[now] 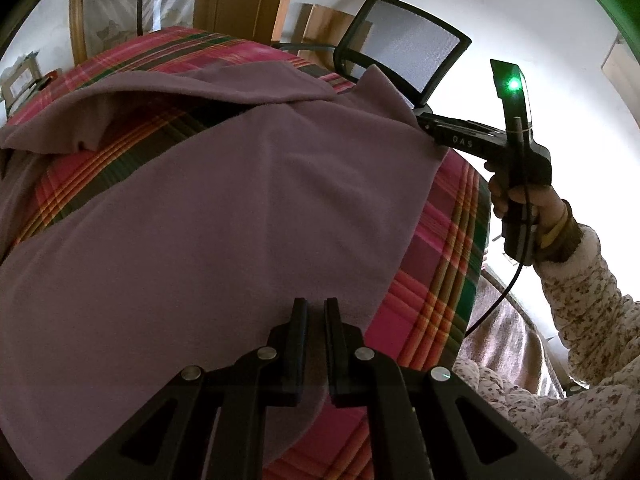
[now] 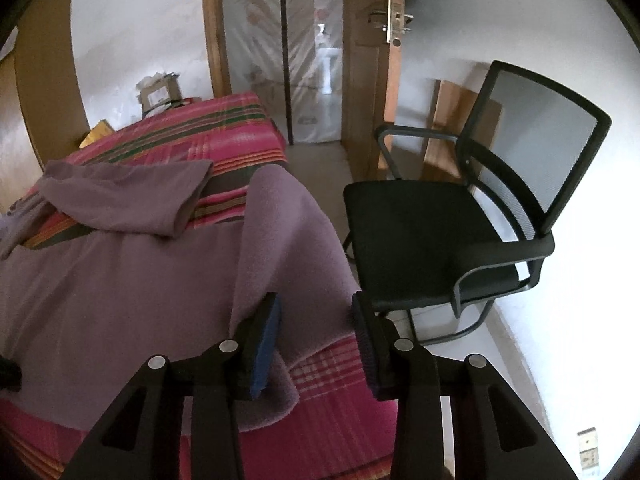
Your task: Fold clothes
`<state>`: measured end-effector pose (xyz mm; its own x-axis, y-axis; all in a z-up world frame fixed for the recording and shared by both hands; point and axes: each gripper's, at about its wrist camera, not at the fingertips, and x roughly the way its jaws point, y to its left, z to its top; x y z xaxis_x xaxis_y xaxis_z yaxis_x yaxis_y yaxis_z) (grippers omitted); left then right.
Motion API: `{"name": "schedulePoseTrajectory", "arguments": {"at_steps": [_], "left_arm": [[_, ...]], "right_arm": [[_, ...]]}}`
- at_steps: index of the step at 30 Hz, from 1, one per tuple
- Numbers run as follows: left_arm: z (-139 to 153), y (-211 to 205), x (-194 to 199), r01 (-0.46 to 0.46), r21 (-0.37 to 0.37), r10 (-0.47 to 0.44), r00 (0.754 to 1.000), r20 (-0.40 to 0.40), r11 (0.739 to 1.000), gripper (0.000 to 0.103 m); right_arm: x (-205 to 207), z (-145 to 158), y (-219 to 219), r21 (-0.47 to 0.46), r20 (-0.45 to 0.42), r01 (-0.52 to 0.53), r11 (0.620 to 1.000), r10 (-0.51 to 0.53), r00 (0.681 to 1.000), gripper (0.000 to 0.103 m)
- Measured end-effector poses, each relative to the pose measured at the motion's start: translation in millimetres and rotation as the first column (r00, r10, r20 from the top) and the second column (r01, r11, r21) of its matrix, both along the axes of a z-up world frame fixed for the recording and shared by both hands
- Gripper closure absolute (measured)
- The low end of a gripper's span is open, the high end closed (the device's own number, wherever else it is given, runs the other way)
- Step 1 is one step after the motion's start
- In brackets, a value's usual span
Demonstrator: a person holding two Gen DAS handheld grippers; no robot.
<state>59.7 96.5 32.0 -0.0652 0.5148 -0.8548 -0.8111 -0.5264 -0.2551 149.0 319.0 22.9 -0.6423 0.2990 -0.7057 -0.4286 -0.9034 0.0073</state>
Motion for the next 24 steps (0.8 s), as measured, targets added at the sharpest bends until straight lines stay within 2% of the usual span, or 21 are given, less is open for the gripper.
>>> {"name": "schedulePoseTrajectory", "arguments": {"at_steps": [2, 5, 12, 24], "left_arm": [[-1, 0, -1, -0.001, 0.0, 0.001, 1.0, 0.002, 1.0, 0.096], [-2, 0, -1, -0.004, 0.003, 0.004, 1.0, 0.005, 1.0, 0.096], [-2, 1, -4, -0.013, 0.0, 0.013, 1.0, 0.001, 1.0, 0.096], [-3, 0, -7, -0.024, 0.0, 0.024, 1.0, 0.002, 1.0, 0.096]], "right_arm": [[0, 0, -3, 0.006, 0.001, -0.013, 1.0, 0.013, 1.0, 0.082], [-3, 0, -11, 0.037, 0.01, -0.035, 0.999, 0.035, 0.999, 0.094], [-2, 3, -14, 0.054, 0.001, -0.025, 0.998, 0.025, 1.0, 0.098], [20, 12, 11, 0.084, -0.02, 0.104, 0.991, -0.102, 0.995, 0.098]]}}
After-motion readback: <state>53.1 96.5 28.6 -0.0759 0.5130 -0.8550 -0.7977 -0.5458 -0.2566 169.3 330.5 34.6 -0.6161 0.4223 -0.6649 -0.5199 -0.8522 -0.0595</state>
